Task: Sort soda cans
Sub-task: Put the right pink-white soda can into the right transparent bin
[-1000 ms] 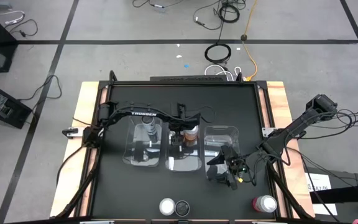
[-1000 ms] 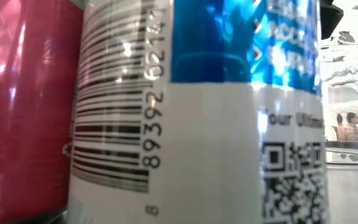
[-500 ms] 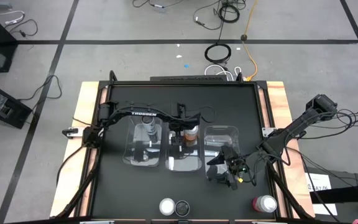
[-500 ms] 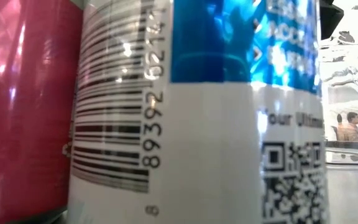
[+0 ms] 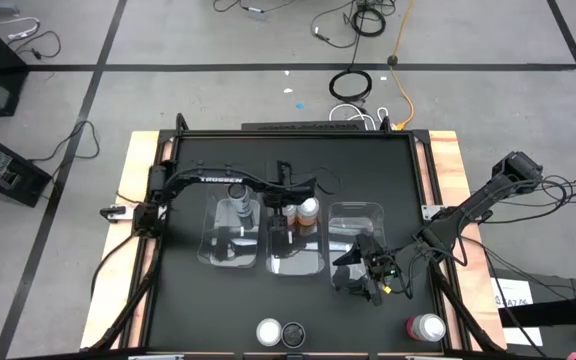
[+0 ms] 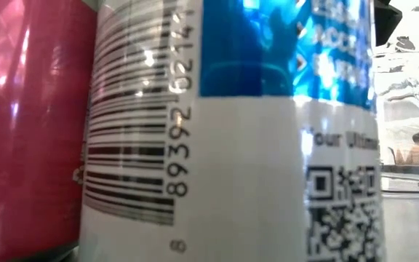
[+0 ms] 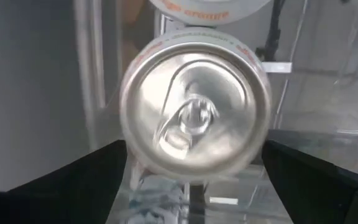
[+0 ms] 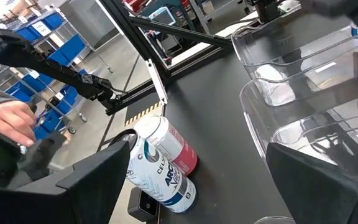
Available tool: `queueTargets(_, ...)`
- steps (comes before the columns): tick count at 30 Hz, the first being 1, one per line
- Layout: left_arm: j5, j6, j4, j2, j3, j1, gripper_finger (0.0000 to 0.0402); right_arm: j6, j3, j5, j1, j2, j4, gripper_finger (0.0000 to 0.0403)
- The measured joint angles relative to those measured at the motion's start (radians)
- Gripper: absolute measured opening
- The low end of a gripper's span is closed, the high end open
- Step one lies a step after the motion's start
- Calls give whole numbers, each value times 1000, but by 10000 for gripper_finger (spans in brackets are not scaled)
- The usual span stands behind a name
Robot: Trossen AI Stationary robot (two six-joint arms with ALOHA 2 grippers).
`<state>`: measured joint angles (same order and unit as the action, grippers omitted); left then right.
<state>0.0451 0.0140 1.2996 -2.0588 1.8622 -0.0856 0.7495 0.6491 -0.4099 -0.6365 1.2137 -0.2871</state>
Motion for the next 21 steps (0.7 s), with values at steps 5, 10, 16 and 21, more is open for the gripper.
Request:
queueTargets(5, -3, -50, 6, 89, 0, 0, 384, -2, 0, 25, 0, 0, -1, 370)
queueTargets(10, -11, -86, 20, 201, 0, 3, 384, -4, 0, 26, 0, 0, 0, 370)
queueTargets(16, -12, -87, 25, 346, 0, 3, 384, -2, 0, 24, 0, 0, 0, 370)
queueTargets(21, -14, -220, 7, 457, 0, 8, 384, -2, 0, 23, 0, 0, -2, 370)
